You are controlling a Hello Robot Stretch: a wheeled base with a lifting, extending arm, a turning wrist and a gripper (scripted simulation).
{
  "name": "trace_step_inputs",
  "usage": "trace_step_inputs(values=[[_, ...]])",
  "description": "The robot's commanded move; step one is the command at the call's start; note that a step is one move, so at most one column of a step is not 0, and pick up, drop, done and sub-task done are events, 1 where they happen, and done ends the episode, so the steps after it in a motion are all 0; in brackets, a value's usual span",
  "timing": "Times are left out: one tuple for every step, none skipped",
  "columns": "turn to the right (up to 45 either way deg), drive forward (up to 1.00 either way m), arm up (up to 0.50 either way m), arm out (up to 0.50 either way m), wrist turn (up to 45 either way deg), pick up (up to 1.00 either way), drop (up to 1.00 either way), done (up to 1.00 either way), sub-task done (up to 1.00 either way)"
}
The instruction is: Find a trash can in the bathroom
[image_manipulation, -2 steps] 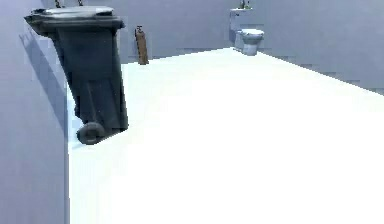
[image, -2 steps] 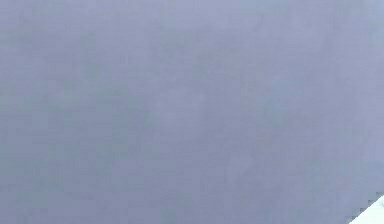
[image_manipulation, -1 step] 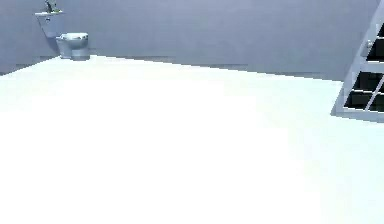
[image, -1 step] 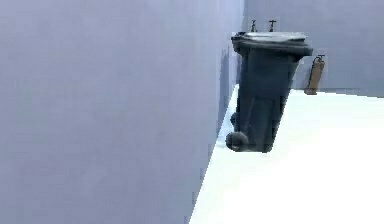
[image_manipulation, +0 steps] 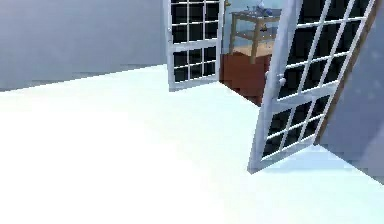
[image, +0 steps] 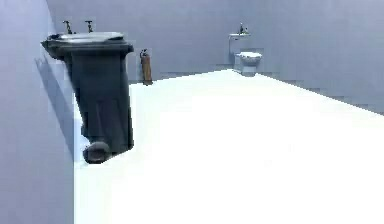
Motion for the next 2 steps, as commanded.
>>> trace_step_inputs(values=[[45.0, 0.0, 0.0, 0.0, 0.0, 0.0, 0.0, 0.0, 0.0], [15.0, 0.0, 0.0, 0.0, 0.0, 0.0, 0.0, 0.0, 0.0]])
